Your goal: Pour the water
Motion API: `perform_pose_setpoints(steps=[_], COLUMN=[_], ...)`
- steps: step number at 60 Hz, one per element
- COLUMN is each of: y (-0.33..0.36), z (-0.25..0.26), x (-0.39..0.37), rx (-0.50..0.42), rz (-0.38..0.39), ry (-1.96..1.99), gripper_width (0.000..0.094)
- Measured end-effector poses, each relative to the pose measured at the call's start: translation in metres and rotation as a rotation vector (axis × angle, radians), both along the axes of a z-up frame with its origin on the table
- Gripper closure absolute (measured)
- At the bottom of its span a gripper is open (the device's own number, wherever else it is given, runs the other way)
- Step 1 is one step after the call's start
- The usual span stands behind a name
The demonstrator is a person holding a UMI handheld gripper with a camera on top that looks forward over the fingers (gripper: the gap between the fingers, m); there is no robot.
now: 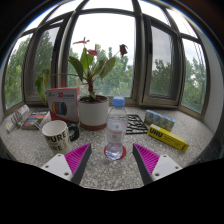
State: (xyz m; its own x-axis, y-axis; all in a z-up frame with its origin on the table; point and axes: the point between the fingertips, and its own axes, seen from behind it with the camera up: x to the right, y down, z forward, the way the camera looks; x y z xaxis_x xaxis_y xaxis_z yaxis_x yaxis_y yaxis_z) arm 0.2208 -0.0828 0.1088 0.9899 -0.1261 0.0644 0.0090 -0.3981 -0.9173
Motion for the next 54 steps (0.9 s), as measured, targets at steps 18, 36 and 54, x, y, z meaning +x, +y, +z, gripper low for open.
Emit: perform_pose_setpoints(steps=[18, 36, 54], y=[-0.108, -0.153, -0.163], z=[0.044, 0.055, 0.063], x=[-0.041, -0.043, -0.042], rx=[0.015, 0.012, 0.015], rz=[-0.054, -0.092, -0.069], ry=[0.013, -0.03, -0.032], gripper_width=[0.0079, 0.008, 0.0081])
